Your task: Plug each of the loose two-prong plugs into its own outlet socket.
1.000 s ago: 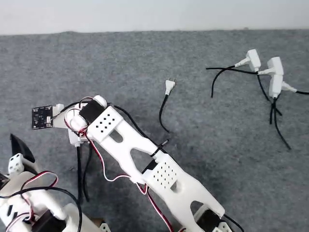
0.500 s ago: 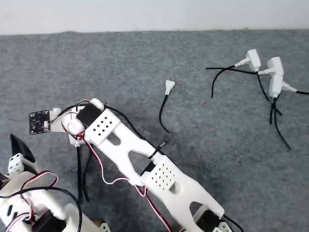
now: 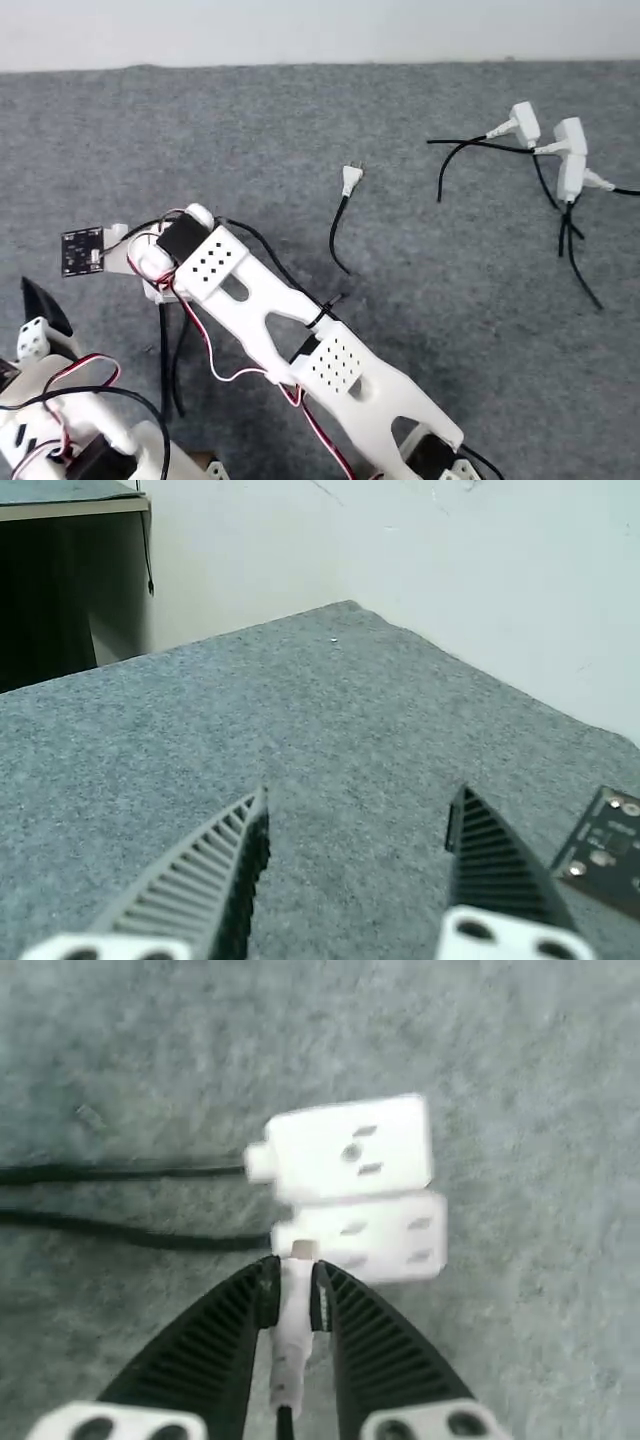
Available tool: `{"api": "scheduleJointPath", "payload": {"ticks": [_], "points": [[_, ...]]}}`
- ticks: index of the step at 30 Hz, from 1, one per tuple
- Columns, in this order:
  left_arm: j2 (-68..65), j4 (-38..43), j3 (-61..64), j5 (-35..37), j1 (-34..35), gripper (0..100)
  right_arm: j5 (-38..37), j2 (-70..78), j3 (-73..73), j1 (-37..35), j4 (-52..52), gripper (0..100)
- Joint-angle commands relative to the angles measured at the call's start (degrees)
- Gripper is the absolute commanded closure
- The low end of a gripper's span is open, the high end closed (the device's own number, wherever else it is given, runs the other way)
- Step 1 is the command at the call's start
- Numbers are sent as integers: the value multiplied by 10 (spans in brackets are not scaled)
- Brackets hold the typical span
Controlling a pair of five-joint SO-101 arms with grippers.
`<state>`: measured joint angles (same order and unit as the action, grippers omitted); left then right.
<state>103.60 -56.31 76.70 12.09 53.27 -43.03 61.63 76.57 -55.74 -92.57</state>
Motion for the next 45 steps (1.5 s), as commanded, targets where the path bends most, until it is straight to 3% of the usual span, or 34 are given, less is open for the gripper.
{"api": "scheduleJointPath", "payload": {"ticks": [1,5,11,20,24,28,32,34,40,45], "points": [[9,42,17,-5,-11,712,41,-65,120,5,-100,989],[7,62,42,-10,-62,711,77,-99,165,23,-107,989],[7,64,45,-50,-128,711,85,-204,101,44,-107,989],[1,65,-54,-101,-187,711,98,-522,-167,46,-107,989],[-80,146,-97,-124,-207,711,108,-696,-310,65,-105,989],[-293,201,-220,-125,-210,711,110,-854,-432,87,-105,989],[-610,181,-456,-125,-220,711,110,-976,-558,125,-103,989],[-775,117,-597,-125,-223,711,112,-1028,-618,139,-103,989],[-1205,-176,-1005,-162,-286,711,131,-1169,-752,145,-102,989],[-1462,-320,-1266,-166,-318,710,140,-1255,-833,145,-102,989]]}}
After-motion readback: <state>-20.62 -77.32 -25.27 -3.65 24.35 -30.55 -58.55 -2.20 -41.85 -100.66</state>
